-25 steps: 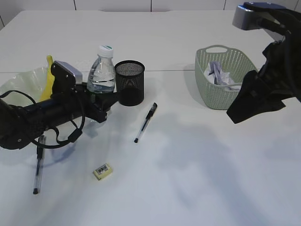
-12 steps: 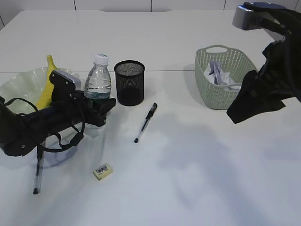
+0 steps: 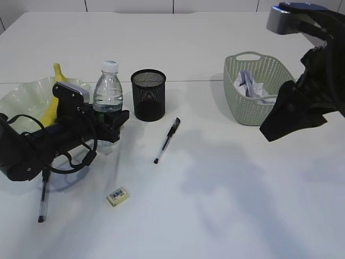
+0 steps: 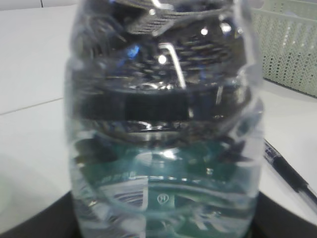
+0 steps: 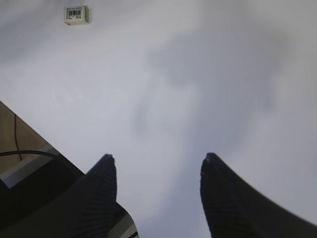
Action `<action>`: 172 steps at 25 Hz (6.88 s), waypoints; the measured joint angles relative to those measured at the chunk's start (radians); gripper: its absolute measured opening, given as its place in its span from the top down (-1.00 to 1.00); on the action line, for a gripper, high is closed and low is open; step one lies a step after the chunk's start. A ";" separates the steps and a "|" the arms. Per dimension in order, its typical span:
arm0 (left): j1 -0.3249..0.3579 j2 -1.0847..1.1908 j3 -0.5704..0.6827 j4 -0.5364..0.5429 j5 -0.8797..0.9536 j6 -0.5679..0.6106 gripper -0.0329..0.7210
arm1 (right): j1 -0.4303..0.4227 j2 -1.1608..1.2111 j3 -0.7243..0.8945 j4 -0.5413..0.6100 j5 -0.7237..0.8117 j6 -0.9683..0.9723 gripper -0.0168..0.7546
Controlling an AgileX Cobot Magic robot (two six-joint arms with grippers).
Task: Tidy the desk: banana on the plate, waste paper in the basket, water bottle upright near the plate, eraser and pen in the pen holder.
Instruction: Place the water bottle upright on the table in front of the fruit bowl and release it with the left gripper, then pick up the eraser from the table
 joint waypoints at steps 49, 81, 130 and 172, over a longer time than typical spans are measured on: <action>0.000 0.008 0.000 -0.042 -0.018 0.032 -0.40 | 0.000 0.000 0.000 0.000 0.002 -0.001 -0.09; 0.000 -0.116 0.168 -0.038 -0.024 0.034 -0.86 | 0.000 0.000 0.000 0.000 0.002 -0.002 -0.09; 0.000 -1.361 0.541 -0.433 1.120 0.145 -0.69 | 0.000 0.000 0.000 0.032 0.023 0.011 -0.09; 0.000 -1.530 0.120 -0.514 2.294 0.089 -0.57 | 0.320 0.435 -0.337 -0.115 -0.014 0.297 -0.08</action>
